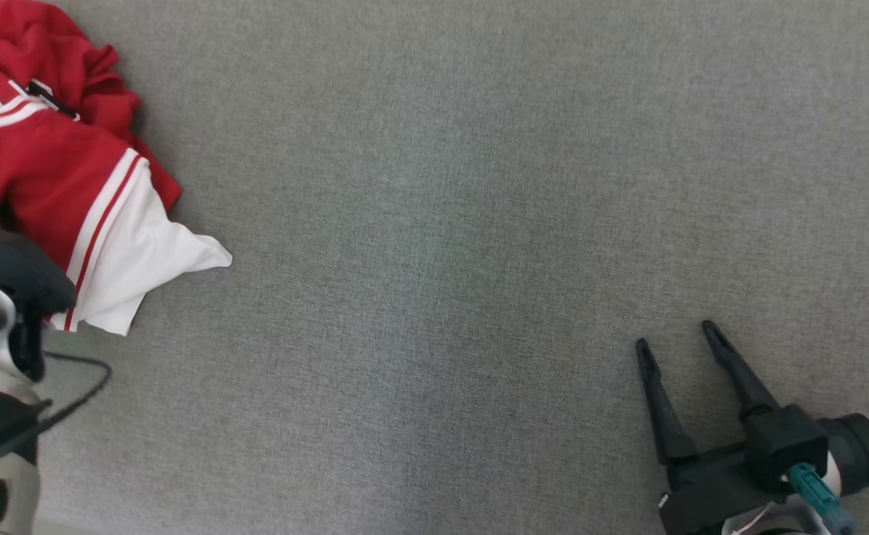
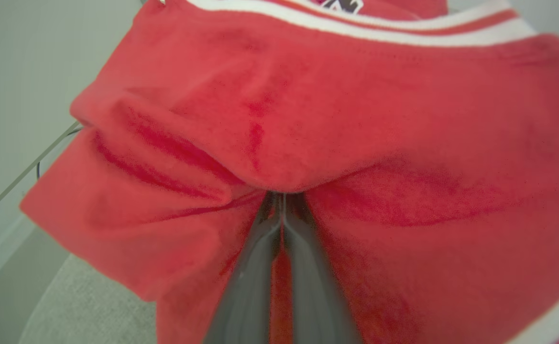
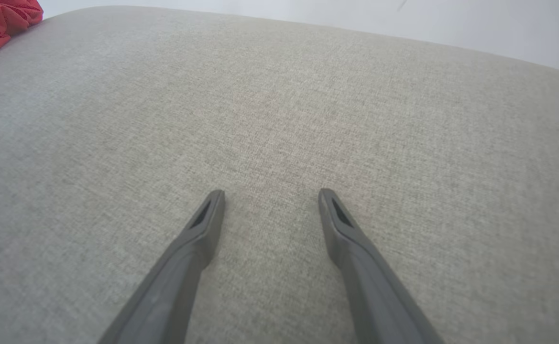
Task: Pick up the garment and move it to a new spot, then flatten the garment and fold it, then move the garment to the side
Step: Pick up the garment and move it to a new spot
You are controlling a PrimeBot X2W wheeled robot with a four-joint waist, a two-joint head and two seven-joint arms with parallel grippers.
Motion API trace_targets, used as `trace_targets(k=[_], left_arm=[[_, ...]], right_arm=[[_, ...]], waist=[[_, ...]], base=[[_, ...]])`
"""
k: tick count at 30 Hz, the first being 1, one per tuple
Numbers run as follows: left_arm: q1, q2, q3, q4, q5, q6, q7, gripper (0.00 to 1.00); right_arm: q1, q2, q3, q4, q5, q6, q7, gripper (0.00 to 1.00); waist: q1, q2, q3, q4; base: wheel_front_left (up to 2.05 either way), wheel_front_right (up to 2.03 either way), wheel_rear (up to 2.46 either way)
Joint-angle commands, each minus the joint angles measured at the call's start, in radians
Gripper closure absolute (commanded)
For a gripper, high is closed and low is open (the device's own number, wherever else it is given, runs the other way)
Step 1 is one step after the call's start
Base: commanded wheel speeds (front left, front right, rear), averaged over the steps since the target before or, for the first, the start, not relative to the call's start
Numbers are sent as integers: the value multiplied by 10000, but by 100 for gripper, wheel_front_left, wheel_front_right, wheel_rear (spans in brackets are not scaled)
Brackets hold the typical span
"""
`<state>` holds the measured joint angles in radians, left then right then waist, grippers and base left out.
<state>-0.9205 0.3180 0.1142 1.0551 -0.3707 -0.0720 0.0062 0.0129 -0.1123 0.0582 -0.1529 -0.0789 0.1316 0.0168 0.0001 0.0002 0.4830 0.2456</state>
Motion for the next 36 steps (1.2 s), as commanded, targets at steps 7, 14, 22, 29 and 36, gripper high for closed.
trace_targets(k=[7, 14, 22, 29, 36], left_arm=[[-423, 668, -106, -634, -91, -314, -305, 100], [-758, 965, -550, -2370, -299, -516, 392, 100], [-843, 395, -1345, -4680, -650, -591, 1479, 100], [-292, -574, -2172, -6775, -1239, -576, 2187, 100], [889, -1843, -3051, -8134, -1482, -474, 1926, 100]], right_arm=[[-392, 416, 320, 1195, 363, -18, -576, 0], [-554, 623, 214, 2668, 1148, -18, -1551, 0], [-530, 630, -56, 3719, 2016, -18, -2251, 0], [-522, 628, -192, 4199, 2241, -18, -2547, 0], [-659, 625, -360, 4093, 1910, -18, -2487, 0]], waist=[[-1, -2, -1439, 104], [-1, -2, -3291, -192], [-1, -2, -4533, -1012], [-1, -2, -5127, -2264], [-1, -2, -5083, -3812]], base=[[0, 0, 0], [0, 0, 0], [0, 0, 0], [0, 0, 0], [0, 0, 0]])
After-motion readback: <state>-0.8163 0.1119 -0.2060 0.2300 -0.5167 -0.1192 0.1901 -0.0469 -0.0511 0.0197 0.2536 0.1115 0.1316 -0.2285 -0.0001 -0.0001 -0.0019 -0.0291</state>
